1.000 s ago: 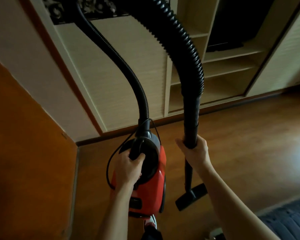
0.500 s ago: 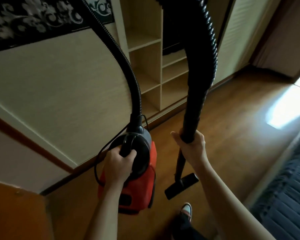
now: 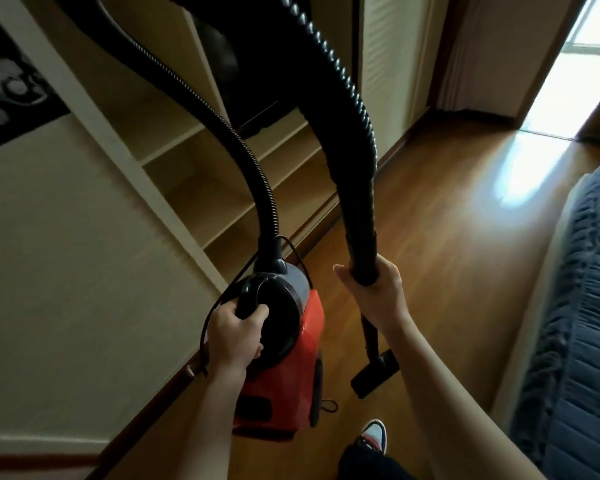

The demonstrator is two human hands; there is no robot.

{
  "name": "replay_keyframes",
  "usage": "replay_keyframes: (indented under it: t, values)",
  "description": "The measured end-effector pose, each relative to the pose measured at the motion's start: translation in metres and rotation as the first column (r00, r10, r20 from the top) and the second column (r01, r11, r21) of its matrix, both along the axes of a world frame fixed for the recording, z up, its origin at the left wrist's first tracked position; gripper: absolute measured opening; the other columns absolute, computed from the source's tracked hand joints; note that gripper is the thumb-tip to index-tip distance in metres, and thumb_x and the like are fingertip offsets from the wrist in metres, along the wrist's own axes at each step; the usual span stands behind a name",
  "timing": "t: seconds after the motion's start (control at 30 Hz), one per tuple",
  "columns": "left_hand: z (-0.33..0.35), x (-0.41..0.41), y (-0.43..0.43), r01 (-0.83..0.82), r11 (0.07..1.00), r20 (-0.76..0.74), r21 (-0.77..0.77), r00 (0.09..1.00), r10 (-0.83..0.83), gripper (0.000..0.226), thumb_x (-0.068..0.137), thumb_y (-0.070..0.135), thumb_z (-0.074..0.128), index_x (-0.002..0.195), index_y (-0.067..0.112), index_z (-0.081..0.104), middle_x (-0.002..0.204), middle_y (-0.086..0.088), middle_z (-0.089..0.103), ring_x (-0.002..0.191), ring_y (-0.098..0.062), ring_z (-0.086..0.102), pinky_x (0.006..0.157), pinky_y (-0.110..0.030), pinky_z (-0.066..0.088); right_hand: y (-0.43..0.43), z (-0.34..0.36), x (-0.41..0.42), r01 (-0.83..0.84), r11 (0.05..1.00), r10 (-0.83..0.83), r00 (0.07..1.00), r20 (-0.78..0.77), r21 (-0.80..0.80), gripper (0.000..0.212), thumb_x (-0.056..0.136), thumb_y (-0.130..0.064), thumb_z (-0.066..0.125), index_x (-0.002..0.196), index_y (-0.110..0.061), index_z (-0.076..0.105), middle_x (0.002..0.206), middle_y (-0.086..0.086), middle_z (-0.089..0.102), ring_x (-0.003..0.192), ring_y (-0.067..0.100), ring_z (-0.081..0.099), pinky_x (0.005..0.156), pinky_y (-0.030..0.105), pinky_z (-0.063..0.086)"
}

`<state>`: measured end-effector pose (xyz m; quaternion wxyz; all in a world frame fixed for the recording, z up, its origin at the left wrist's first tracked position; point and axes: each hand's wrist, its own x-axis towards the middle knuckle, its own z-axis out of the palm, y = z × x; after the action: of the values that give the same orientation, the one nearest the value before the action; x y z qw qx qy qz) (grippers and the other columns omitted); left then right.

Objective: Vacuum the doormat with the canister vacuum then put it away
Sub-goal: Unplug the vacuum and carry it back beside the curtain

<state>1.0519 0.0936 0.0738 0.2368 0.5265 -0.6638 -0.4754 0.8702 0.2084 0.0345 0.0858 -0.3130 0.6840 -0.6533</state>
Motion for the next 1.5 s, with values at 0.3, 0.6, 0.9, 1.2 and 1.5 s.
replay_keyframes:
  t: [0.3, 0.6, 0.9, 1.2, 1.5]
  values:
    - [0.012, -0.161, -0.032, 0.191, 0.981, -0.060, -0.043, 0.979, -0.193, 0.022, 0.087, 0.011, 0.065, 0.066, 0.004, 0.061, 0.039, 0.004, 0.048, 0.032, -0.017, 0.045, 0.036, -0.023, 0.038, -0.009, 0.015, -0.140, 0.141, 0.990, -0.141, 0.990, -0.004, -0.006, 0.043, 0.081, -0.008, 0.081, 0.065, -0.035, 0.051, 0.057, -0.011, 0.051, 0.052, 0.006, 0.044, 0.049, 0.018, 0.039]
    - [0.004, -0.276, -0.065, 0.310, 0.950, -0.105, -0.029, 0.944, -0.312, 0.022, 0.085, 0.013, 0.067, 0.064, 0.009, 0.062, 0.040, 0.003, 0.049, 0.032, -0.019, 0.046, 0.039, -0.026, 0.039, -0.015, 0.011, -0.226, 0.245, 0.969, -0.247, 0.967, -0.062, -0.043, 0.044, 0.084, -0.007, 0.078, 0.078, -0.043, 0.054, 0.063, -0.021, 0.059, 0.053, 0.003, 0.052, 0.052, 0.012, 0.042]
    - [-0.015, -0.409, -0.141, 0.445, 0.895, -0.124, 0.039, 0.891, -0.437, 0.016, 0.084, 0.013, 0.068, 0.069, 0.009, 0.066, 0.040, 0.002, 0.049, 0.034, -0.021, 0.047, 0.041, -0.028, 0.041, -0.072, -0.005, -0.337, 0.399, 0.917, -0.397, 0.915, -0.068, 0.017, 0.046, 0.084, -0.006, 0.078, 0.070, -0.044, 0.056, 0.059, -0.013, 0.053, 0.051, 0.006, 0.046, 0.048, 0.020, 0.041]
    - [-0.001, -0.527, -0.219, 0.622, 0.783, -0.105, -0.011, 0.778, -0.620, 0.021, 0.084, 0.011, 0.066, 0.067, -0.001, 0.062, 0.048, -0.009, 0.052, 0.034, -0.023, 0.046, 0.038, -0.029, 0.037, -0.145, 0.019, -0.436, 0.598, 0.801, -0.594, 0.800, -0.089, 0.024, 0.028, 0.081, -0.040, 0.076, 0.067, -0.030, 0.053, 0.056, -0.006, 0.051, 0.049, 0.020, 0.046, 0.048, 0.039, 0.042]
    - [0.001, -0.623, -0.261, 0.646, 0.763, -0.141, 0.001, 0.756, -0.639, 0.020, 0.084, 0.008, 0.068, 0.064, 0.009, 0.066, 0.045, 0.006, 0.055, 0.037, -0.014, 0.050, 0.036, -0.025, 0.040, -0.180, 0.011, -0.524, 0.614, 0.787, -0.606, 0.787, -0.113, 0.056, 0.040, 0.086, -0.009, 0.077, 0.063, -0.001, 0.046, 0.054, 0.012, 0.048, 0.049, 0.033, 0.045, 0.048, 0.042, 0.041]
